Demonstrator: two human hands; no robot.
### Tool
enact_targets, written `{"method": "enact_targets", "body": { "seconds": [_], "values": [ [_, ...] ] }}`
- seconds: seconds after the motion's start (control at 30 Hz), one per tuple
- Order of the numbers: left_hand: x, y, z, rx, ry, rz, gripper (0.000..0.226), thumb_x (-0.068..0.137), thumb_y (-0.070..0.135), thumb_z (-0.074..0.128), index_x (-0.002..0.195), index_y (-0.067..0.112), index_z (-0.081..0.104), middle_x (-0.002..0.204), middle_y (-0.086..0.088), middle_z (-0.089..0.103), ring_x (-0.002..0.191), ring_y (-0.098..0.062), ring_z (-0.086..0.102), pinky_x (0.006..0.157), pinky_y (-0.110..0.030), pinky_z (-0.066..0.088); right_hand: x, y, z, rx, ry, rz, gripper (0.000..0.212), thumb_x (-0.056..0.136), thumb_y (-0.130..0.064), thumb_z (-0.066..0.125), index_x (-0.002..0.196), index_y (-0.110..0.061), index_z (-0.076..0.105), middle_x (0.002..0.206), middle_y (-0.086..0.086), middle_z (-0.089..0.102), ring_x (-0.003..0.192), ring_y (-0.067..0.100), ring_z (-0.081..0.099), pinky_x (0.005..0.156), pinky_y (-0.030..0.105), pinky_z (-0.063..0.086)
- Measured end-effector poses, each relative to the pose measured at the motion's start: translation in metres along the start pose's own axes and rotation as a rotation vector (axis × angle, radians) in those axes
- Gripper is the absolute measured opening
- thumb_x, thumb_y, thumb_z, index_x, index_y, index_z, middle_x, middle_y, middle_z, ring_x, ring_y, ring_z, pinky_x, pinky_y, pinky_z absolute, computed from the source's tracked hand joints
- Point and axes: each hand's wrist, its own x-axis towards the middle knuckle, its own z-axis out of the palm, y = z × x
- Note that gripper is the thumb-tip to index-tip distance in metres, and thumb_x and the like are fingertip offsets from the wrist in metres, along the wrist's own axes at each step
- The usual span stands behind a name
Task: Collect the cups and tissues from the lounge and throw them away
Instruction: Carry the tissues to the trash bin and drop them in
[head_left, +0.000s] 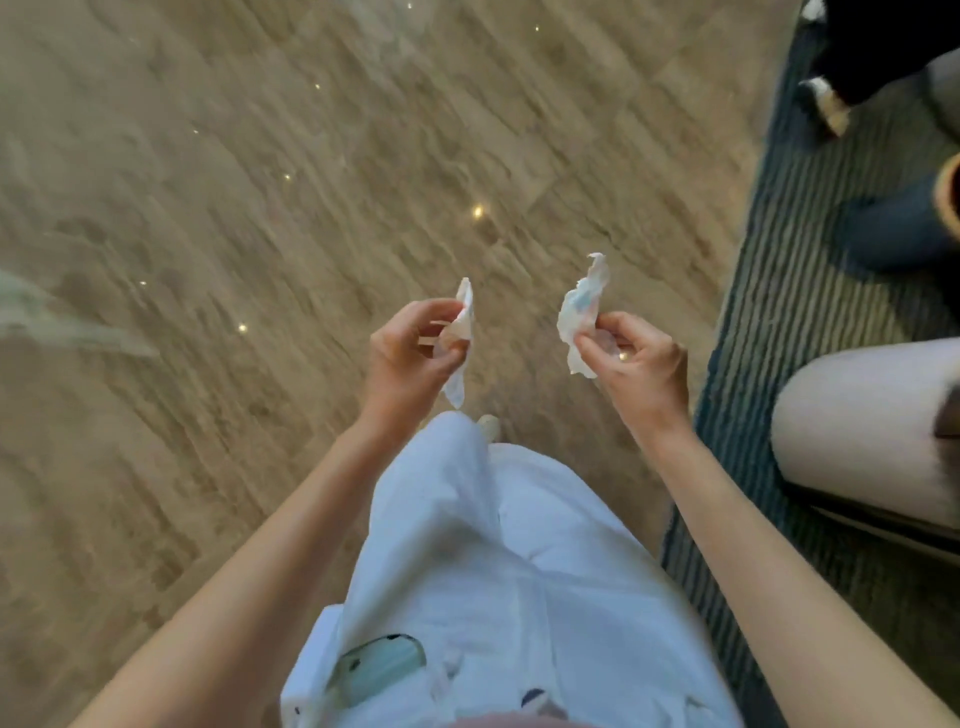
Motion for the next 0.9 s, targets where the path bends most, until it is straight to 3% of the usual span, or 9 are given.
{"method": "enact_targets", "body": {
  "seconds": [0.17,0.5,0.7,0.9],
  "values": [
    [0.1,0.017,0.029,0.013,-0.159,0.052,0.033,0.074,-0.007,0.069,0.102,0.011,0.068,0.1,-0.006,0.068,0.088,-0.023,0.065,0.076,-0.032,0.056,0.085,0.004,-0.012,0.029,0.122,0.112,0.015,0.081,-0.03,0.07,0.088,-0.018,0.073,0.08,0.004,0.071,0.075,0.022,0.066,0.071,0.047,0.053],
    [0.289,0.097,0.103,0.228,-0.451,0.248,0.03,0.076,0.001,0.07,0.1,0.017,0.068,0.094,0.005,0.066,0.08,-0.004,0.063,0.07,-0.016,0.053,0.218,-0.009,-0.04,0.092,0.385,0.28,0.018,0.08,-0.031,0.072,0.091,-0.017,0.073,0.08,-0.002,0.071,0.076,0.015,0.065,0.069,0.03,0.049],
    [0.363,0.155,0.201,0.275,-0.643,0.285,0.028,0.076,0.003,0.069,0.1,0.018,0.069,0.093,0.005,0.067,0.082,-0.003,0.064,0.069,-0.014,0.053,0.282,0.008,-0.085,0.153,0.548,0.384,0.014,0.081,-0.027,0.072,0.088,-0.015,0.072,0.075,-0.004,0.069,0.07,0.011,0.063,0.065,0.029,0.048],
    [0.426,0.215,0.327,0.321,-0.79,0.362,0.031,0.076,0.001,0.069,0.102,0.018,0.069,0.093,0.012,0.065,0.077,0.011,0.058,0.066,-0.005,0.047,0.359,0.046,-0.16,0.18,0.683,0.449,0.017,0.081,-0.029,0.072,0.09,-0.014,0.072,0.078,-0.003,0.071,0.073,0.013,0.064,0.065,0.032,0.051]
  ]
}}
